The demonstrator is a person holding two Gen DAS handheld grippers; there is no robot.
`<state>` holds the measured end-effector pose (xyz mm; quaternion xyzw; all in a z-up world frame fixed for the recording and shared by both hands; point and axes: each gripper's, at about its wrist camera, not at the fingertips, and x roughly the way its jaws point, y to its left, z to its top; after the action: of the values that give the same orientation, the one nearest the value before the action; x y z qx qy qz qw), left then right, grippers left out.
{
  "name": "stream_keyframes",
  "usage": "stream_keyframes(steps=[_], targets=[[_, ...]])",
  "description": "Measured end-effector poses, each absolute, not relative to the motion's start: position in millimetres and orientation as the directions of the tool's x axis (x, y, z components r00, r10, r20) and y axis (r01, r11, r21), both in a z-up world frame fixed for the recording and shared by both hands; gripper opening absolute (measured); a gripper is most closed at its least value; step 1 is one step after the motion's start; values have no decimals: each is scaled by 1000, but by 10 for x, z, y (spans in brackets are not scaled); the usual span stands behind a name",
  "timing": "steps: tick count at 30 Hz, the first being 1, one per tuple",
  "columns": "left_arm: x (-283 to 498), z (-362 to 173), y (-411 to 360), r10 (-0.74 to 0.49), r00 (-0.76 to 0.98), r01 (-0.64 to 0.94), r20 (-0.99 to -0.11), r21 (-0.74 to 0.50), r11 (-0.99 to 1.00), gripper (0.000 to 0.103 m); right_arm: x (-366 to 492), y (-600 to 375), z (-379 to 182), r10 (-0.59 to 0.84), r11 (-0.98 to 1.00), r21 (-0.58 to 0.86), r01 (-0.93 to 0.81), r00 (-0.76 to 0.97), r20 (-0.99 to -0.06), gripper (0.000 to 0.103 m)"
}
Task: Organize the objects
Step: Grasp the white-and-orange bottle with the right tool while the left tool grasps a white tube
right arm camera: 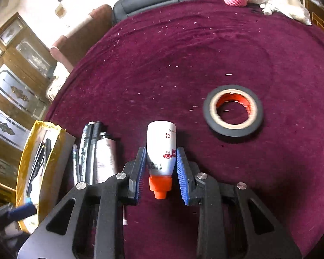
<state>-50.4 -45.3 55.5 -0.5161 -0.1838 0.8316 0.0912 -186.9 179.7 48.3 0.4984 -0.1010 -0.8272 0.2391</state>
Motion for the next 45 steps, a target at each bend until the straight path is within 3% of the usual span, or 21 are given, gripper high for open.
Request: stream_keyframes(steps=[8,19,20,22,26,27,28,31,37,38,40,42,45], targets=[[-1130,269,-256,397,-347,104,-850,-456,-884,59,-1902,2008,485,-497,-868,447,216,-401,-770,27],[-1355,44,-219,300,-313,177,-901,-366,-914,57,-1900,2097,469,-501,-864,473,174,-398,-769,27],[-1359,44,-196,281,-312,174,-908,-345,-922,54,-1893,2097,469,-501,-864,474,173,-398,-769,27],[-1375,28,-165,211,-314,176,-926,-275,-945,31,-1897,2103,466,-500,-864,474,170,-397,-770,27],[-1279,40,-157,201,-320,143,-926,-258,-956,30,-1904,2112,460,-500,-864,475,166,-397,-770,27],[-1235,49,-146,204,-319,129,-926,-255,-958,25,-1905,2108,461,-498,-865,473,167,-398,-771,27],[-1148,91,-143,211,-332,111,-919,-260,-959,14,-1904,2102,462,-496,-866,470,170,-399,-771,27],[-961,172,-143,247,-312,69,-917,-281,-957,5,-1900,2088,465,-493,-869,463,178,-401,-772,27],[-892,142,-175,258,-323,76,-911,-296,-952,9,-1893,2048,466,-477,-878,437,192,-414,-775,27],[-914,122,-149,263,-311,69,-913,-297,-952,13,-1886,2047,465,-476,-879,436,195,-419,-773,27],[-949,68,-88,258,-300,53,-919,-286,-957,42,-1866,2051,460,-476,-879,435,198,-428,-768,27],[-970,68,-3,265,-319,25,-910,-288,-957,58,-1825,2040,471,-467,-884,422,201,-427,-775,27],[-982,63,90,225,-340,6,-913,-241,-970,56,-1683,2044,480,-471,-882,427,200,-408,-782,27]])
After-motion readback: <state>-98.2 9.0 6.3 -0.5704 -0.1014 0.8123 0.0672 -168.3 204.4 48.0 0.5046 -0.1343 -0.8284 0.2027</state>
